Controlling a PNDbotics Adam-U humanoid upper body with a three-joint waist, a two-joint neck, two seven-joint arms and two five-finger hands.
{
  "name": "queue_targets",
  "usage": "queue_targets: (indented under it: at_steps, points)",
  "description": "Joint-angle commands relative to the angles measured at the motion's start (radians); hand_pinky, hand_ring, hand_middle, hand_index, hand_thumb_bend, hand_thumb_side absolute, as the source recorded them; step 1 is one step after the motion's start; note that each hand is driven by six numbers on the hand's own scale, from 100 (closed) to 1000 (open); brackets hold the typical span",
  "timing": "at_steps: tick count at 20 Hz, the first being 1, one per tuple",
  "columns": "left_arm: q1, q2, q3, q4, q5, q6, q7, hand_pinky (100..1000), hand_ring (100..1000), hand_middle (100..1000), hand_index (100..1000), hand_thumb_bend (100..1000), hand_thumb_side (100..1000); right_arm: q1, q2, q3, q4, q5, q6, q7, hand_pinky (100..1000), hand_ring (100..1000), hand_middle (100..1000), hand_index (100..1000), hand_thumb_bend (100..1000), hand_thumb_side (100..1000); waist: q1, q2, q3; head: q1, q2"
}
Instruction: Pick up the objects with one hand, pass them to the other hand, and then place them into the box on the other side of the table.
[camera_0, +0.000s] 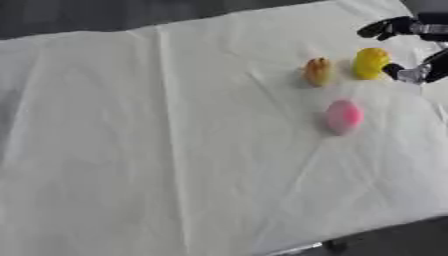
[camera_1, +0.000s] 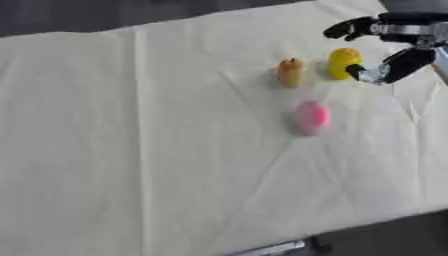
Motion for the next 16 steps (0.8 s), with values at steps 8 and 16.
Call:
queue_targets:
  at_steps: [8, 16]
  points:
    - [0.005, 0.035, 0.001, -0.014, -0.004, 0.000, -0.006, 794, 824, 922, 855, 118, 856, -0.082, 0.029, 0.031, 0.080, 0.137, -0.038, 0.010, 946, 1000, 1000, 1000, 100, 354, -0.018, -0.028, -0.013, -0.024, -0.002]
    - [0.013, 0.039, -0.002, -0.011, -0.005, 0.001, -0.009, 794, 828, 922, 854, 119, 858, -0.113, 0.057, 0.056, 0.101, 0.177, -0.057, 0.045, 940, 1000, 1000, 1000, 100, 385, -0.023, -0.040, -0.024, -0.020, -0.002]
